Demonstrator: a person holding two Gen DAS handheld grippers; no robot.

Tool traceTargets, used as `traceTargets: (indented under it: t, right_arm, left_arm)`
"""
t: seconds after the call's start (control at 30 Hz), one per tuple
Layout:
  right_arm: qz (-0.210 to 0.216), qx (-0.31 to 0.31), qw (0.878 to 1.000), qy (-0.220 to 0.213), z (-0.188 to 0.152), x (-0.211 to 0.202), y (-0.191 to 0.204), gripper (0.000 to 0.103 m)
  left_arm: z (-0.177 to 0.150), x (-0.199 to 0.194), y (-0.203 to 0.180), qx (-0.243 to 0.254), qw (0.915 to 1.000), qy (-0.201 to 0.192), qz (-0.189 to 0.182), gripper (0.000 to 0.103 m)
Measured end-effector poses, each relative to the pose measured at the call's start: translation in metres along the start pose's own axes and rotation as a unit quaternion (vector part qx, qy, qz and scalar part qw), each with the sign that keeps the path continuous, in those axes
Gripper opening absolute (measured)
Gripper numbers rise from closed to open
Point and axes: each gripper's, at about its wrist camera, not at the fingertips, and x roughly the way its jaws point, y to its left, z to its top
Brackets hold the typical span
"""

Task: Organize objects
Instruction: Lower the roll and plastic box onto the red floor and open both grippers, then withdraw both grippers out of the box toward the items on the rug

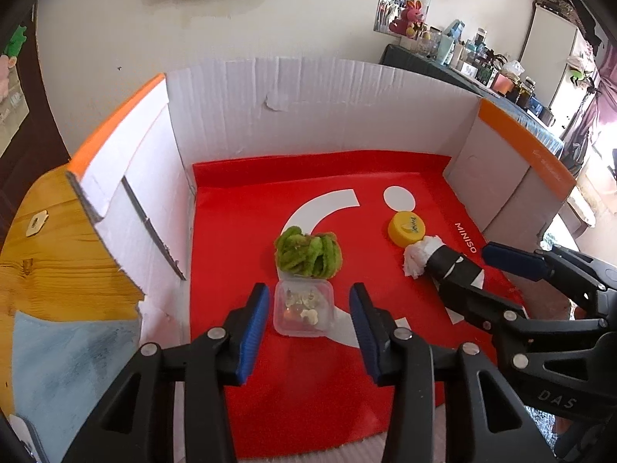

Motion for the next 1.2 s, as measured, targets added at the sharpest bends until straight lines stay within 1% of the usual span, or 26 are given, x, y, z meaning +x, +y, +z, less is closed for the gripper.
traceTargets:
  t: [0.27,0.33,0.4,0.67,0.8,0.97,1.1,1.2]
  right_arm:
    - [0.002,-0.002,1.0,-0.012,-0.006,-0.013,0.004,0.062]
    - [0.002,-0.003,1.0,-0.016,-0.008,-0.017,0.004,0.062]
    - [0.003,-0.004,1.0,-0.018,-0.01,-0.02,0.006,0.066]
    - [0.004,-0.007,1.0,-0.027,-0.018,-0.033,0.012,0.067]
    - [0.003,-0.011,1.0,-0.029,-0.022,-0.038,0.016,0.071]
    - [0.002,-0.013,0.999,-0.032,-0.026,-0.042,0.018,0.072]
    - [0.001,-0.013,0.999,-0.035,-0.028,-0.047,0.02,0.074]
    - [0.0,-0.015,0.999,-0.037,-0.031,-0.05,0.023,0.077]
  left_arm:
    - [-0.006,-0.012,-0.003,-0.001,1.0,-0.006,0.001,0.046]
    - [-0.008,-0.017,-0.004,0.0,0.9999,-0.011,0.004,0.052]
    - [-0.01,-0.022,-0.005,0.0,0.9998,-0.016,0.008,0.055]
    - [-0.02,-0.034,-0.004,-0.004,0.9997,-0.021,0.011,0.056]
    - [-0.025,-0.04,-0.003,-0.006,0.9995,-0.026,0.014,0.062]
    - [-0.029,-0.046,0.0,-0.012,0.9994,-0.029,0.015,0.062]
    - [-0.033,-0.05,0.001,-0.015,0.9992,-0.033,0.018,0.068]
    - [-0.036,-0.053,0.001,-0.014,0.9991,-0.035,0.018,0.069]
